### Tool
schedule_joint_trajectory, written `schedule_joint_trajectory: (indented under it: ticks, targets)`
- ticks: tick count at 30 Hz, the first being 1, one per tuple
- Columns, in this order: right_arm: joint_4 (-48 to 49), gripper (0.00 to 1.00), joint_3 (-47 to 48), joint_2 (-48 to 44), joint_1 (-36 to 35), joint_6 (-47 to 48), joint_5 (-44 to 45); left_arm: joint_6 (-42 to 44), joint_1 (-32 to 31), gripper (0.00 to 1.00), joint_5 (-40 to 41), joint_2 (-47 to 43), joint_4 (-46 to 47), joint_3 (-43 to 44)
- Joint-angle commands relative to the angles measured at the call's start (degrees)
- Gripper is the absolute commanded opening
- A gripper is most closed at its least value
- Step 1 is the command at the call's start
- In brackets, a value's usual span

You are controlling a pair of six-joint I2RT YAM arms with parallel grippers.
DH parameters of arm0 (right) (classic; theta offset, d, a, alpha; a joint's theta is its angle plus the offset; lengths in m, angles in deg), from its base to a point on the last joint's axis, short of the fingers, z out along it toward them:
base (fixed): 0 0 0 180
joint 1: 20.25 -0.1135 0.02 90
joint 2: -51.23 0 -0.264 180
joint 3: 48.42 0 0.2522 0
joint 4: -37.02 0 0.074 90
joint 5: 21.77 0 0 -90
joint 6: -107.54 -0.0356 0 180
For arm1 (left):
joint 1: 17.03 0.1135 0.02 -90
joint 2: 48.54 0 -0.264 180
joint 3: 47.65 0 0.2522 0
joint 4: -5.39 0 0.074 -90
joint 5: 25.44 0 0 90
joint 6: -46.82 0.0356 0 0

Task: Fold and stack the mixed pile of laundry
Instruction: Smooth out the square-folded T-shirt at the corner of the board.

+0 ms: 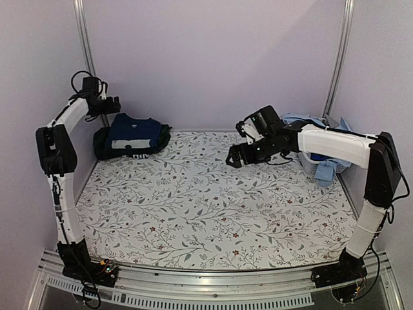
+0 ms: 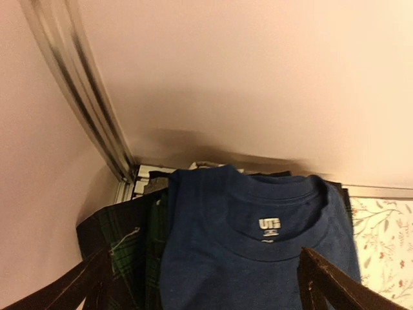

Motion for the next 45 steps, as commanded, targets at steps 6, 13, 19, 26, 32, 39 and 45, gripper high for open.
schedule_joint_trajectory:
  ticks: [6, 13, 19, 26, 32, 39, 45]
  targets:
    - [2.60, 0.99, -0.65, -7.74, 5.10, -0.23, -2.46, -10.22, 0.08, 0.99, -18.15, -0.90, 2.73, 0.98]
    - [1.86, 0.99, -4.13, -10.94, 5.10, -3.84, -3.13, -19.98, 1.60, 0.97, -25.87, 5.74, 11.23, 2.63]
    - [1.29, 0.99, -5.50, -11.91, 5.10, -6.07, -2.10, -24.00, 3.95, 0.98, -25.92, 10.85, 15.00, 5.27]
    - [0.55, 0.99, -6.09, -11.66, 5.10, -8.10, -1.73, -28.89, 6.81, 0.98, -28.20, 16.00, 19.34, 5.39]
    - [-0.93, 0.99, -6.01, -11.33, 5.10, -8.71, -1.83, -30.22, 7.76, 0.99, -29.44, 18.98, 21.48, 5.66]
    - [-1.58, 0.99, -6.48, -11.87, 5.10, -8.79, -1.72, -28.66, 8.26, 1.00, -23.10, 17.81, 17.57, 5.68]
    - [-2.17, 0.99, -6.90, -13.00, 5.10, -8.54, -1.52, -28.54, 8.56, 0.99, -15.10, 19.73, 11.03, 7.37]
